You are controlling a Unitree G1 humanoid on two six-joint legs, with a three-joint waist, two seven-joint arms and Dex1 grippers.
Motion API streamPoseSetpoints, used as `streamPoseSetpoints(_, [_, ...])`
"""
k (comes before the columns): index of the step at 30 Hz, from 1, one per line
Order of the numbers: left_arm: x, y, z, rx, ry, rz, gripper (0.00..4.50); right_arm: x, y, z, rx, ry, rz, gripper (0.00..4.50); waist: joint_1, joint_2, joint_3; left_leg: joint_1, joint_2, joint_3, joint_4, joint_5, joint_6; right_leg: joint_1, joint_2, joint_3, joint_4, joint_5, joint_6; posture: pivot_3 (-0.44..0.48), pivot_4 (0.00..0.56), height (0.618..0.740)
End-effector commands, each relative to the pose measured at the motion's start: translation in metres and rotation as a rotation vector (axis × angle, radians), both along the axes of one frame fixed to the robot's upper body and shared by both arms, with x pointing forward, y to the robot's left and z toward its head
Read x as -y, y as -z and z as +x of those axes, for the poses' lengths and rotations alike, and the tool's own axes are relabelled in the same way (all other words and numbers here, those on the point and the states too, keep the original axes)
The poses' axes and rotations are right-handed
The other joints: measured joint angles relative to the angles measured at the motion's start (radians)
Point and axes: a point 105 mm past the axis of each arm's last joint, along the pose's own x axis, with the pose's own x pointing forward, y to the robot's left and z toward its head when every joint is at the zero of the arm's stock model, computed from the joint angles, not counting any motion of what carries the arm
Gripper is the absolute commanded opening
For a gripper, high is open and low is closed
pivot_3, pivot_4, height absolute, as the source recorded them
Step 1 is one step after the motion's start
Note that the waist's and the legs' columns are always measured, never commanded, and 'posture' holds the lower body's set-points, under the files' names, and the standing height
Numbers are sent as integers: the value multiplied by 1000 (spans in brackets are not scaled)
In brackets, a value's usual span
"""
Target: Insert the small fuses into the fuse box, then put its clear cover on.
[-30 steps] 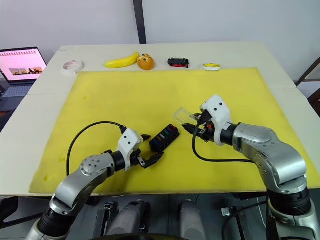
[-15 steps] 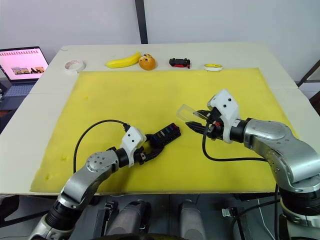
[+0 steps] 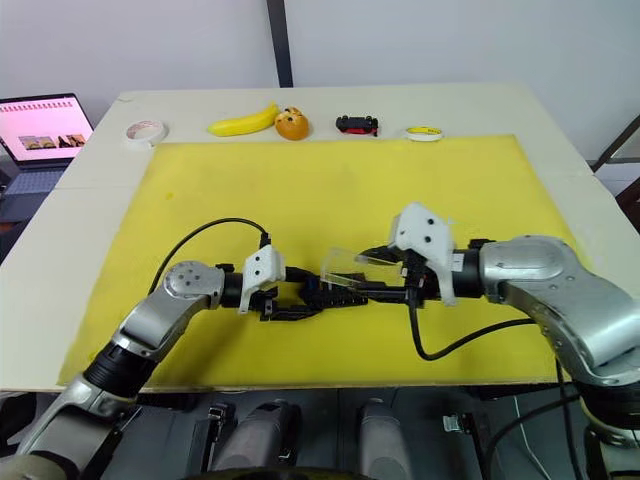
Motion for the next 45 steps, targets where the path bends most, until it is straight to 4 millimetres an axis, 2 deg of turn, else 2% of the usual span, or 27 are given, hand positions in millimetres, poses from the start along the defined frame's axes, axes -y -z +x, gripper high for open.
streamPoseSetpoints(1, [4,-6,5,44,87,10,2531,-7,1,0,39,-51,-51,1720,1,0,0,0,0,0,0,0,0,0,0,0,0,0,0,0,150,740])
streamPoseSetpoints(5, [5,0,14,56,117,61,2531,-15,9,3,19,-74,-68,1720,0,0,0,-1,0,0,1,0,0,0,0,-1,0,0,0,0,150,740])
streamPoseSetpoints(9, [4,1,16,67,120,62,2531,-15,21,7,-14,-56,-101,1720,0,0,0,-1,0,0,1,0,0,0,0,-1,0,0,0,0,150,740])
streamPoseSetpoints(18, [8,2,18,72,104,59,2531,-14,30,23,-43,18,-119,1720,2,0,0,-1,-1,-1,1,0,0,0,0,-1,0,0,0,0,150,740])
streamPoseSetpoints(34, [10,0,21,70,81,53,2531,-20,33,15,-59,2,-103,1720,2,0,0,-1,-1,-1,2,0,0,0,0,-1,0,0,0,0,150,740])
streamPoseSetpoints(45, [11,-1,20,69,85,53,2531,-15,40,16,-45,19,-127,1720,2,0,0,-1,-1,-1,2,0,0,0,0,-1,0,0,1,0,150,740])
